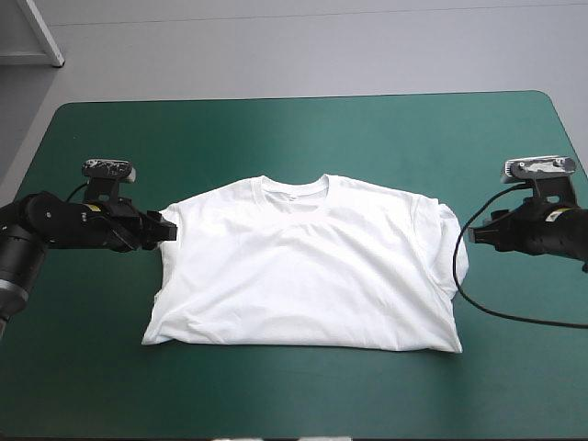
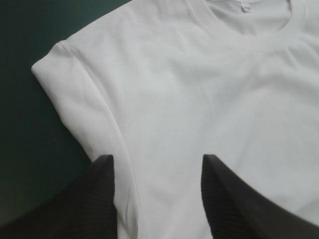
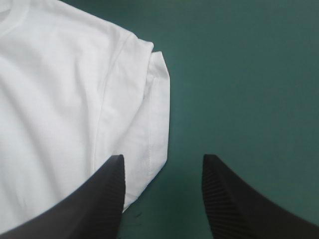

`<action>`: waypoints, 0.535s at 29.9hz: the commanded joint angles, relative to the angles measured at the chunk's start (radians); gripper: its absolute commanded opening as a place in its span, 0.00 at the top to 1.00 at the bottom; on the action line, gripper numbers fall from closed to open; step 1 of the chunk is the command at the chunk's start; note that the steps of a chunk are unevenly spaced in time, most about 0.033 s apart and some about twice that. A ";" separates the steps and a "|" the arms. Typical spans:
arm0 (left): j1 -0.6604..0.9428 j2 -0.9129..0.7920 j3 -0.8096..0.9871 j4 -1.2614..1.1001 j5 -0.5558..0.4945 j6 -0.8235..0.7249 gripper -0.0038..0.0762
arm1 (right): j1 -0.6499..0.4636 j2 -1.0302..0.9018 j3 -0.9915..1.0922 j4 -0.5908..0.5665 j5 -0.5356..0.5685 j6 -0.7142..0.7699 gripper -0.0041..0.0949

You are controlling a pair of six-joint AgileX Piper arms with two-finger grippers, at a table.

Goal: Fold the cloth

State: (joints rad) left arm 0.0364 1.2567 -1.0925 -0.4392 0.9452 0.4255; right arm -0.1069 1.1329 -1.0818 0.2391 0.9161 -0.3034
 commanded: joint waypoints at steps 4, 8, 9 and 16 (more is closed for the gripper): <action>-0.001 -0.023 -0.035 -0.037 -0.038 0.019 0.46 | -0.008 0.098 -0.032 0.017 -0.075 -0.009 0.51; -0.001 -0.023 -0.035 -0.039 -0.038 0.021 0.46 | -0.008 0.208 -0.032 0.027 -0.105 -0.021 0.52; -0.001 -0.023 -0.035 -0.039 -0.038 0.021 0.46 | -0.008 0.239 -0.032 0.030 -0.113 -0.021 0.52; -0.001 -0.023 -0.035 -0.039 -0.038 0.030 0.46 | -0.008 0.384 -0.032 0.112 -0.126 -0.079 0.54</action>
State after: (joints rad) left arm 0.0364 1.2567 -1.0925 -0.4393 0.9404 0.4536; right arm -0.1069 1.5144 -1.0818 0.2999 0.8209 -0.3460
